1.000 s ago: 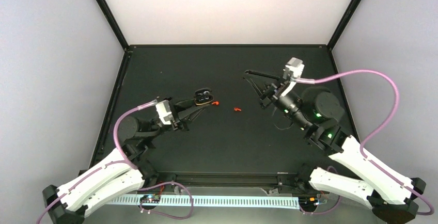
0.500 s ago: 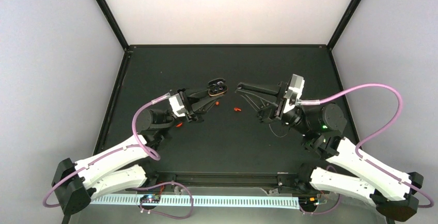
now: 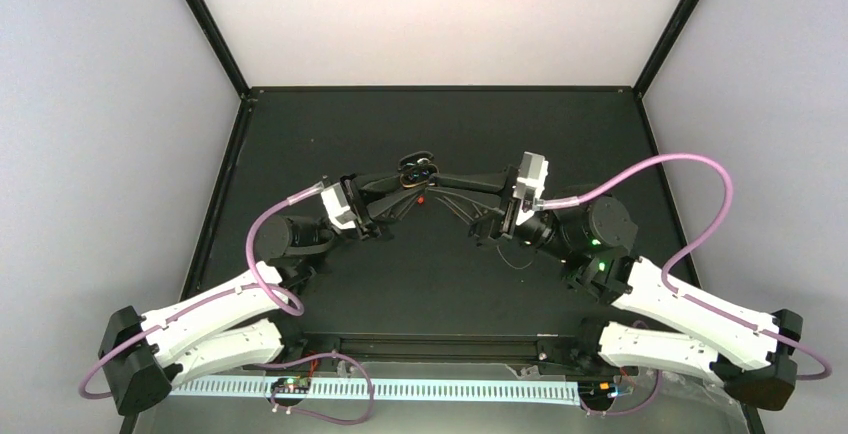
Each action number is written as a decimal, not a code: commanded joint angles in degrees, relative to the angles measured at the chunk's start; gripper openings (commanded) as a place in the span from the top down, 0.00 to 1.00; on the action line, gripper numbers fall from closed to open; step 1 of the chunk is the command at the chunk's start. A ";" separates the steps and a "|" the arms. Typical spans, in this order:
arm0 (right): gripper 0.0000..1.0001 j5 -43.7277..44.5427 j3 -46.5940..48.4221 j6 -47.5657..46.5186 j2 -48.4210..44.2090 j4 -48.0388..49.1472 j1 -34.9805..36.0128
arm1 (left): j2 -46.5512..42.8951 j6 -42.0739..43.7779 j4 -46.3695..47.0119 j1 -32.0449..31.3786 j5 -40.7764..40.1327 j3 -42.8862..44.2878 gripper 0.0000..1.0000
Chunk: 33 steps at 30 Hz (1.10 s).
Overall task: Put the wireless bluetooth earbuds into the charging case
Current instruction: Place the earbud in the charging case.
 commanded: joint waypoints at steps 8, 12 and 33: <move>0.99 3.26 1.99 0.56 2.68 1.16 0.55 | -1.00 -1.75 -1.49 -1.24 -2.81 0.53 0.99; 0.99 3.51 2.52 0.89 3.43 1.10 0.56 | -1.00 -1.19 -2.20 -1.66 -3.20 0.53 0.98; 0.99 4.89 3.51 1.40 5.19 -1.17 0.54 | -1.92 0.76 -4.37 -3.09 -3.95 0.62 0.98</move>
